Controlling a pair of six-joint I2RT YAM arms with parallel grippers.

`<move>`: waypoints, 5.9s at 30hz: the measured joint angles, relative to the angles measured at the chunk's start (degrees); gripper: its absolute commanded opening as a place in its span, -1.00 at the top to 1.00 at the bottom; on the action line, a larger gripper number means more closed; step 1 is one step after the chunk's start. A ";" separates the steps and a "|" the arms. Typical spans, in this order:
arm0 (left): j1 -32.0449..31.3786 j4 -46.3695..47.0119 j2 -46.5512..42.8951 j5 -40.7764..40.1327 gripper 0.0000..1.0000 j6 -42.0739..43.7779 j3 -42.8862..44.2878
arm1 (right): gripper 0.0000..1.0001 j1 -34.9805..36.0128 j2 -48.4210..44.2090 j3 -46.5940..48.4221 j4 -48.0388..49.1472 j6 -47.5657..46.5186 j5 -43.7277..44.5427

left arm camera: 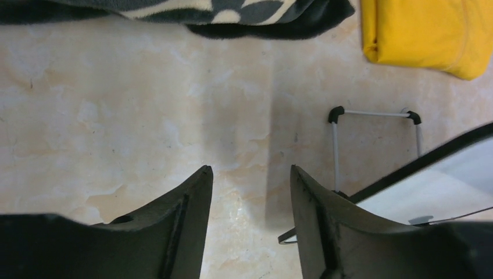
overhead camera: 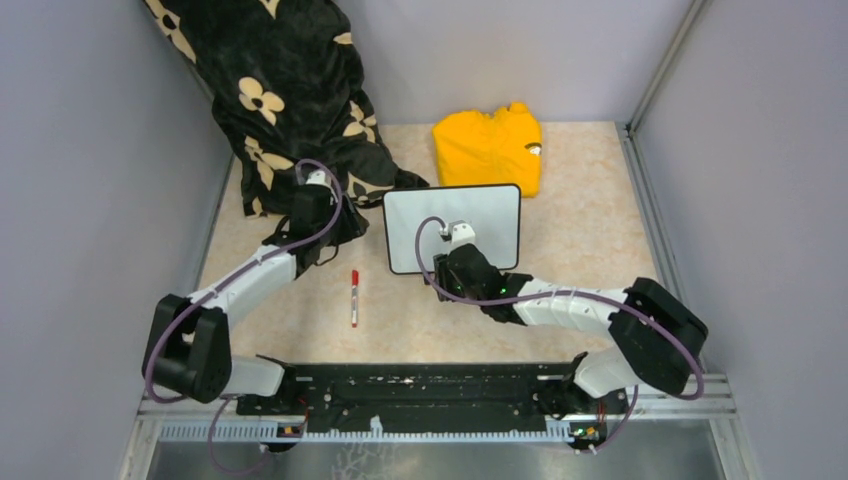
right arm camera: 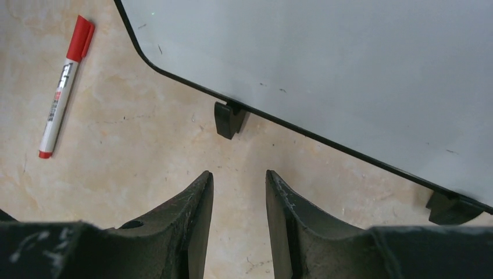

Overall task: Write a sentence on the whiteboard
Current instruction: Adjust the whiteboard at the center of the board, then open the whiteboard marker at the center of the board.

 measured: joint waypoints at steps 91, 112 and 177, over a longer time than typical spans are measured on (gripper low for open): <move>-5.22 -0.72 18.49 16.65 0.11 -1.44 5.68 | 0.23 2.05 16.57 8.48 3.85 3.41 5.46; -4.04 -12.72 0.79 -8.24 -0.97 -3.43 5.81 | -0.01 2.43 7.32 5.73 1.18 3.30 5.62; -7.48 -33.22 15.28 -5.81 0.48 4.96 6.29 | 0.01 3.28 -39.08 -10.71 -18.18 5.75 6.69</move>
